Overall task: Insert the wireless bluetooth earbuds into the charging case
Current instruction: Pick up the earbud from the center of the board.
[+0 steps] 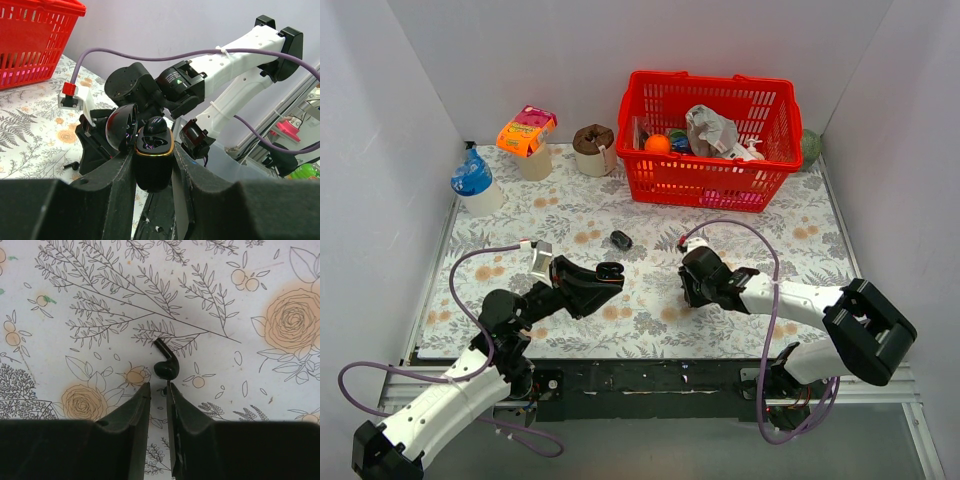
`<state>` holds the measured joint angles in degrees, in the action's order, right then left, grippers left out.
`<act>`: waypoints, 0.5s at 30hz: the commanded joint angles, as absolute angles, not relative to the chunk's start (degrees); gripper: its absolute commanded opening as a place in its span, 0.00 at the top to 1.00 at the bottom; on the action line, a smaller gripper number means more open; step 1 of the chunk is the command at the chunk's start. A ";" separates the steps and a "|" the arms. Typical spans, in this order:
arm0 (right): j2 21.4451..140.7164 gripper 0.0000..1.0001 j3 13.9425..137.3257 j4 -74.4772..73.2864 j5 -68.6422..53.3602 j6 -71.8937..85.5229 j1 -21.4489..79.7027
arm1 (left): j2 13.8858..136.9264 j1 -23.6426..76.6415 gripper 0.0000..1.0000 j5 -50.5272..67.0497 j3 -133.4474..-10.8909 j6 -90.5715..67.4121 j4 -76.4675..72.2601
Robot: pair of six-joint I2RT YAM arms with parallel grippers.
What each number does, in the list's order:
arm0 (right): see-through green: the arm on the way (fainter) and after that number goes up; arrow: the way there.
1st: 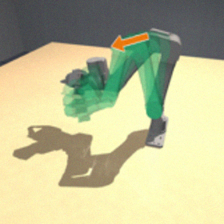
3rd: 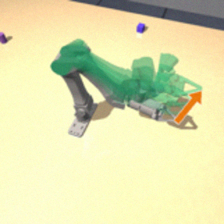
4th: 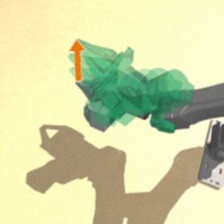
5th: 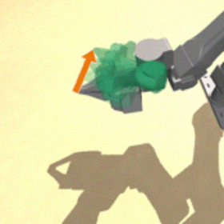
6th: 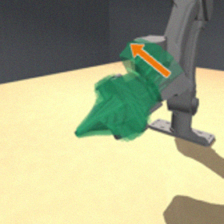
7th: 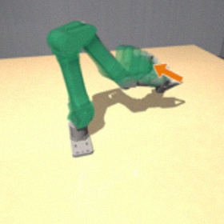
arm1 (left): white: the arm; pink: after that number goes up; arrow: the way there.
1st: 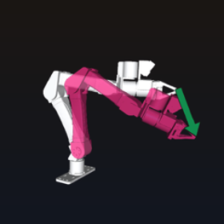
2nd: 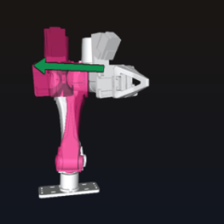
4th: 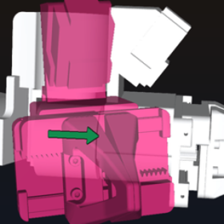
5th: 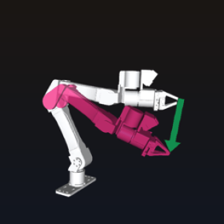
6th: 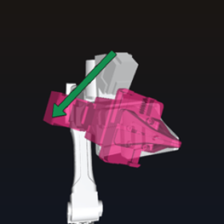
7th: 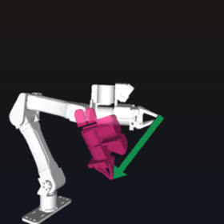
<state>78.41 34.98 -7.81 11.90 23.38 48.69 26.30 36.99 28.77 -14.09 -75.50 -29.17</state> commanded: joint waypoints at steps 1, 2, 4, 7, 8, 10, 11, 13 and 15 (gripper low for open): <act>78.92 0.75 34.19 -10.63 13.97 22.94 46.94 | 25.84 37.27 1.00 29.18 -14.59 -75.15 -30.24; 78.84 0.77 34.36 -10.81 14.15 22.85 46.24 | 25.58 37.27 1.00 29.01 -14.59 -75.06 -30.06; 78.84 0.80 34.54 -11.34 14.41 22.41 45.71 | 25.14 37.27 1.00 29.00 -14.50 -75.06 -29.80; 78.57 0.81 34.54 -10.46 13.54 21.36 44.74 | 24.87 37.27 1.00 28.83 -14.06 -75.23 -29.88; 78.84 0.82 34.63 -10.46 13.27 21.18 44.48 | 24.79 37.27 1.00 28.83 -13.98 -75.41 -30.06; 79.45 0.82 35.24 -10.46 13.27 20.83 44.12 | 24.87 37.27 1.00 28.92 -13.80 -75.59 -30.15; 80.06 0.82 35.51 -10.28 12.92 20.74 43.77 | 24.96 37.27 1.00 28.83 -13.89 -75.59 -30.23; 80.59 0.82 36.03 -9.76 12.57 20.39 43.59 | 24.87 37.27 1.00 28.92 -13.97 -75.67 -30.23; 81.21 0.82 36.47 -9.67 12.30 20.13 43.42 | 24.87 37.27 1.00 29.00 -14.06 -75.59 -29.97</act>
